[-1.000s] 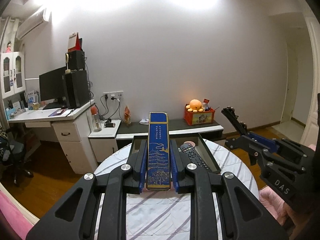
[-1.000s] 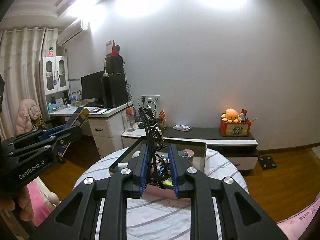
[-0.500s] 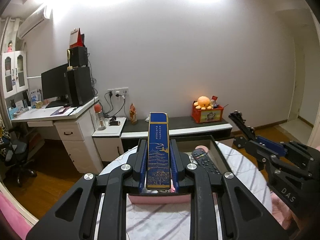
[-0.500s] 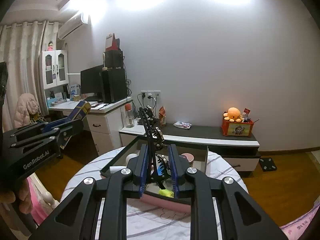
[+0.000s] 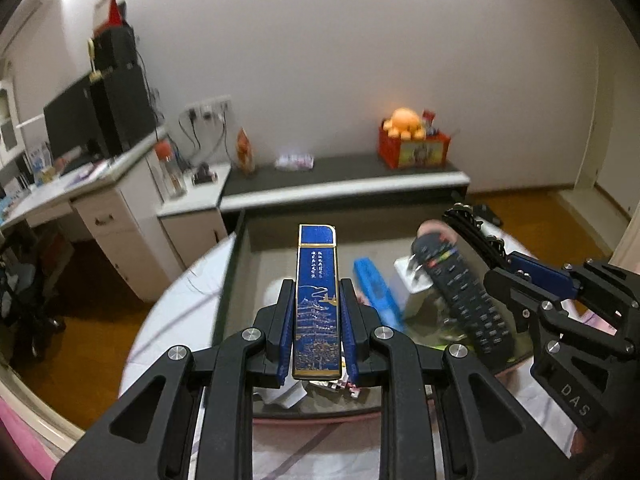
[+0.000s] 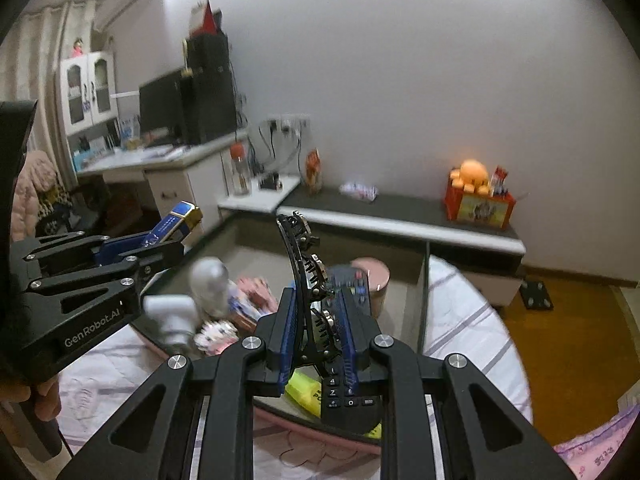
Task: Organize rigid objects
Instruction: 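Open the left gripper over the box while the right gripper releases the clip inside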
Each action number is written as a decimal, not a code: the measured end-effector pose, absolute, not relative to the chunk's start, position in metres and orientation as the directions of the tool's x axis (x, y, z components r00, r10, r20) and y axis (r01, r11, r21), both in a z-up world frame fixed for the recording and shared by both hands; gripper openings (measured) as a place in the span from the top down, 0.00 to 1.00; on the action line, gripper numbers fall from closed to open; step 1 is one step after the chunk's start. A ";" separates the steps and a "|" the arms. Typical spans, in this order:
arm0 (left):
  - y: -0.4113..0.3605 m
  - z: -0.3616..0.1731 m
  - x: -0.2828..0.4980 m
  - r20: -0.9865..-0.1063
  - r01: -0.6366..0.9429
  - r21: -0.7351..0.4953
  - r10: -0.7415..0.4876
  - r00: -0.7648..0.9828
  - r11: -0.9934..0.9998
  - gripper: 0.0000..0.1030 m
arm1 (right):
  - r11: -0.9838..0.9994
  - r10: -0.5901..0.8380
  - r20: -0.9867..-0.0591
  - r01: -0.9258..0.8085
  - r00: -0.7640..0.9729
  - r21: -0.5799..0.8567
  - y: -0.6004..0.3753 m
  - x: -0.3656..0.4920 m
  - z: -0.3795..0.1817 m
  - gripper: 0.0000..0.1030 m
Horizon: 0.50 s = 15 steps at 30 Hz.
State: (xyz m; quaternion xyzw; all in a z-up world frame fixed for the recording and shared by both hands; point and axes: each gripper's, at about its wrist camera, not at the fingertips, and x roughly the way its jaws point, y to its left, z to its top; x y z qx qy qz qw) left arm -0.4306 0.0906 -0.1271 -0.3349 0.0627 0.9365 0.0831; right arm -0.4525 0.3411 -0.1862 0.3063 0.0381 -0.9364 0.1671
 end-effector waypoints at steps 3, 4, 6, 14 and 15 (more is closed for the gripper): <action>0.095 -0.144 -0.446 -0.670 -0.212 0.043 0.129 -0.731 -0.976 0.80 | -0.941 -0.287 -0.616 0.336 -0.733 0.038 0.341 -0.464 -0.199 0.80; 0.097 -0.148 -0.450 -0.679 -0.211 0.049 0.122 -0.724 -0.976 0.80 | -0.941 -0.284 -0.629 0.335 -0.724 0.039 0.340 -0.467 -0.203 0.80; 0.100 -0.158 -0.457 -0.696 -0.212 0.044 0.122 -0.708 -0.976 0.80 | -0.942 -0.278 -0.645 0.335 -0.712 0.036 0.339 -0.471 -0.208 0.80; 0.101 -0.163 -0.454 -0.702 -0.204 0.051 0.110 -0.704 -0.978 0.50 | -0.945 -0.260 -0.662 0.326 -0.703 0.024 0.339 -0.461 -0.208 0.70; 0.099 -0.158 -0.449 -0.687 -0.194 0.056 0.103 -0.720 -0.979 0.38 | -0.947 -0.254 -0.652 0.319 -0.714 0.019 0.341 -0.456 -0.204 0.61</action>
